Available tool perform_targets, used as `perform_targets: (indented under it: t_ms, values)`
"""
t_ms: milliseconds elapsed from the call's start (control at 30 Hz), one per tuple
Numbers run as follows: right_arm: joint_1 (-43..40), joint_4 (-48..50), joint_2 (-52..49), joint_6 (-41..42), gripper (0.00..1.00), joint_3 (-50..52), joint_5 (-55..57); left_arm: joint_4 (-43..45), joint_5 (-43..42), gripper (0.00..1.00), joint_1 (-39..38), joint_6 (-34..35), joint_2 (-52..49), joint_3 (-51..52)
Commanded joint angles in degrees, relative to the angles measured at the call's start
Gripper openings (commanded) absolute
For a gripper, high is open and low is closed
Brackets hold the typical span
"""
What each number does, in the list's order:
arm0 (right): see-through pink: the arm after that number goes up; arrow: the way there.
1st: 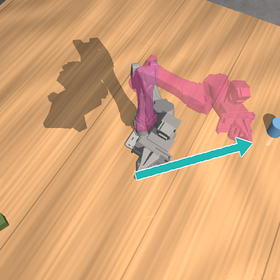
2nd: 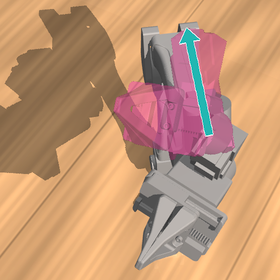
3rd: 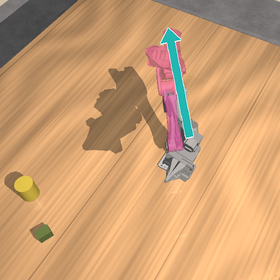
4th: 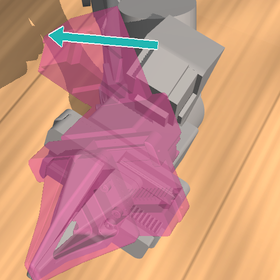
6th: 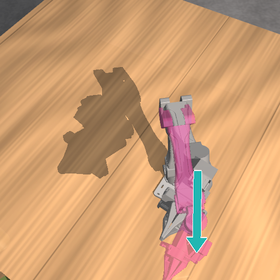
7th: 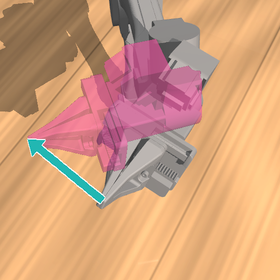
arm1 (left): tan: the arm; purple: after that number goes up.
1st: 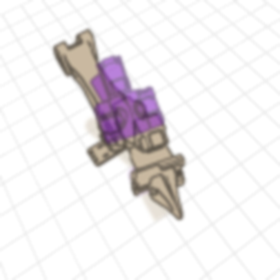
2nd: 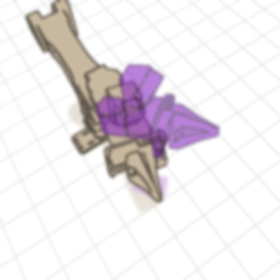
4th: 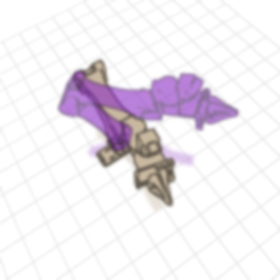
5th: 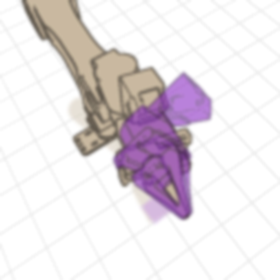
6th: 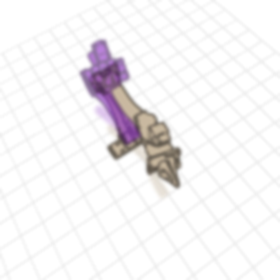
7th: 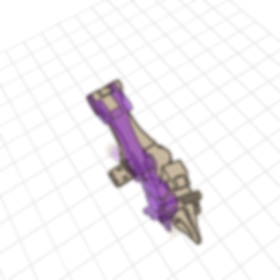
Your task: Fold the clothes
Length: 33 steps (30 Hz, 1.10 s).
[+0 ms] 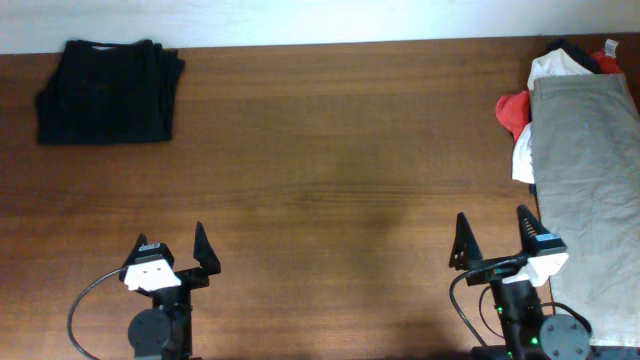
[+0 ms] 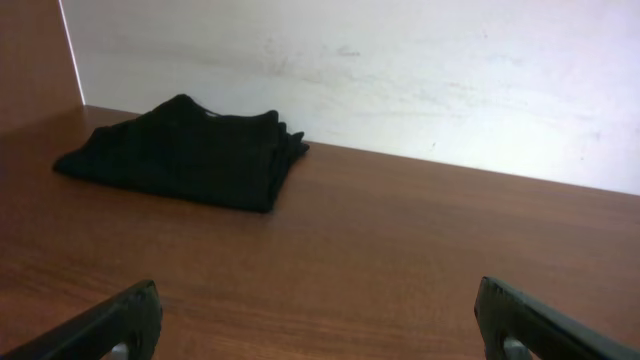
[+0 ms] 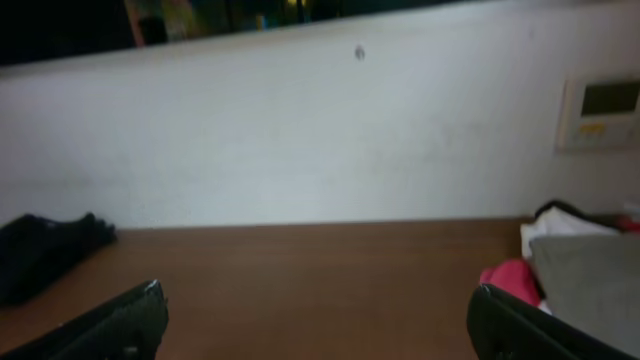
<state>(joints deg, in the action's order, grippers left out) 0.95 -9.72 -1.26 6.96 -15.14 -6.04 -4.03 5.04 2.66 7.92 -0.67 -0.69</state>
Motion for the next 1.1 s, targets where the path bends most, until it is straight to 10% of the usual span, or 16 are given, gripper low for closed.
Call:
perform_targets:
  t_ms: [0,233,400,1067]
  values:
    - [0.6,9.3,1.1,-0.3,0.99,7.0,-0.4,-0.1,0.8,1.00,0.2,-0.5,0.4,0.2]
    - [0.5,19.9,1.1,-0.3,0.99,14.8,-0.8,-0.1,0.8,1.00,0.2,-0.5,0.4,0.2]
    - [0.5,5.6,1.1,-5.2,0.99,14.8,-0.7,-0.1,0.8,1.00,0.2,-0.5,0.4,0.2]
    - [0.5,5.8,1.1,-5.2,0.99,14.8,-0.8,-0.1,0.8,1.00,0.2,-0.5,0.4,0.2]
